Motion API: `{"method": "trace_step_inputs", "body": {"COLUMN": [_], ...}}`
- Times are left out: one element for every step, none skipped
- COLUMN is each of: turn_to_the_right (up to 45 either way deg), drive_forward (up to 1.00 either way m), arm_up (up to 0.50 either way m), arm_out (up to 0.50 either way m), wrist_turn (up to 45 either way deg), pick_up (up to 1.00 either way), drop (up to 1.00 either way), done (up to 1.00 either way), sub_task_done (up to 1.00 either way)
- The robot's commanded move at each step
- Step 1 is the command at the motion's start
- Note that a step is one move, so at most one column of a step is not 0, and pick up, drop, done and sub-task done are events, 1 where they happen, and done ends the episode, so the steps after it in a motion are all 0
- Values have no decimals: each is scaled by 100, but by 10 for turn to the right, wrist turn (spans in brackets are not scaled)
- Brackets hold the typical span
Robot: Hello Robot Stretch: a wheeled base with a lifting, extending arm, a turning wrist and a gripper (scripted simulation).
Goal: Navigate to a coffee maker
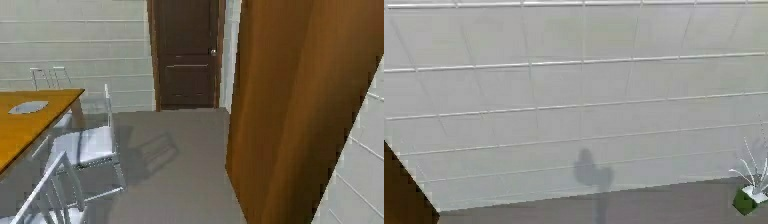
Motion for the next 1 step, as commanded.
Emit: {"method": "trace_step_inputs", "body": {"turn_to_the_right": [-450], "drive_forward": [0], "arm_up": [0], "arm_out": [0], "wrist_turn": [0], "pick_up": [0], "drop": [0], "done": [0], "sub_task_done": [0]}}
